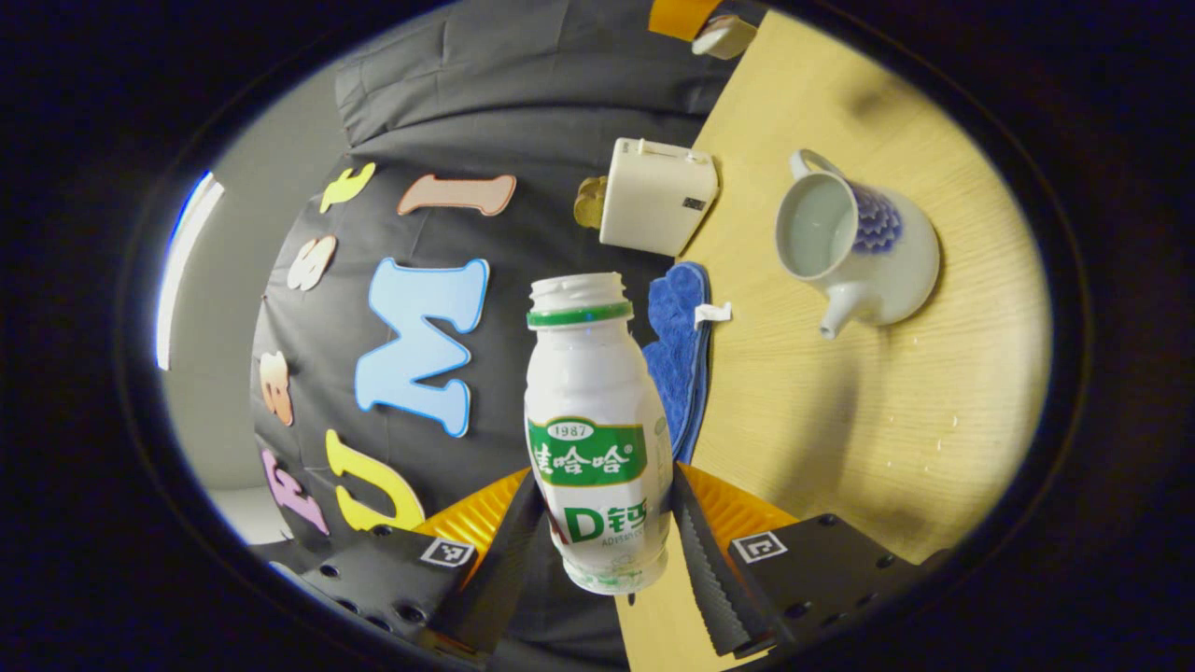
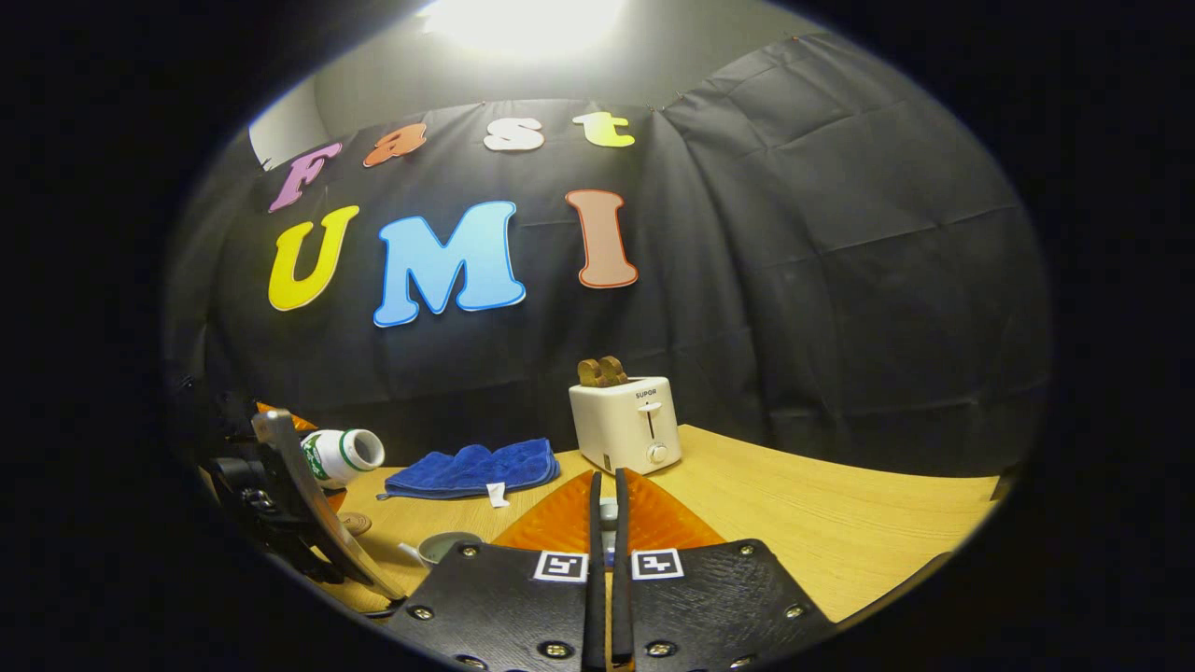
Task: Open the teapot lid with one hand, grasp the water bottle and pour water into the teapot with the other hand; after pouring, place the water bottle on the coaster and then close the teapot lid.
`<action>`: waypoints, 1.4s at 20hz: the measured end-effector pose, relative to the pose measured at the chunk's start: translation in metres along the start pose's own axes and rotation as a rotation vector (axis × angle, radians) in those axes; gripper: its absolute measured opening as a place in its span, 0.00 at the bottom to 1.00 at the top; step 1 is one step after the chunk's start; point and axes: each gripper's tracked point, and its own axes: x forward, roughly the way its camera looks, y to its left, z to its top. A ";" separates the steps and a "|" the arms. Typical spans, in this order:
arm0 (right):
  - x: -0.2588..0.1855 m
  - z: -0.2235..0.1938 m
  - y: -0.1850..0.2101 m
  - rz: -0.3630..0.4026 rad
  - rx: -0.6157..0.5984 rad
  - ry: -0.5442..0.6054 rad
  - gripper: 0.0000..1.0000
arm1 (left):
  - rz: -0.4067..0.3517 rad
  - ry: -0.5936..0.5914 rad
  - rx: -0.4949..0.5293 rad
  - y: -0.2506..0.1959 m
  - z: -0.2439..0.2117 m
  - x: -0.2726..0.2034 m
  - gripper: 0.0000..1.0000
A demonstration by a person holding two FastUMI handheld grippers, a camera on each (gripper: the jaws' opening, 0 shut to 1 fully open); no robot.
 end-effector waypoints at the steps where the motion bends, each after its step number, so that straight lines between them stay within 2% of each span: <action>1: 0.000 0.000 0.000 0.000 0.001 -0.003 0.03 | 0.001 -0.002 0.015 0.001 0.002 0.000 0.89; 2: 0.000 0.001 0.000 0.002 0.004 -0.003 0.02 | 0.003 -0.006 0.029 0.001 0.004 0.000 0.89; 3: 0.000 -0.001 0.001 0.005 0.006 -0.001 0.02 | 0.005 -0.008 0.043 0.001 0.006 0.002 0.85; 4: 0.000 -0.001 0.001 0.008 0.008 0.003 0.02 | 0.010 -0.012 0.063 0.003 0.008 0.003 0.85; 5: 0.000 -0.002 0.001 0.010 0.009 0.004 0.02 | 0.018 -0.018 0.087 0.004 0.010 0.003 0.89; 11: -0.001 0.000 -0.002 0.001 0.009 -0.006 0.03 | 0.059 -0.047 0.207 0.014 0.021 0.002 0.89; 28: 0.000 -0.001 -0.001 0.007 0.005 0.002 0.02 | 0.099 -0.075 0.396 0.034 0.018 0.004 0.89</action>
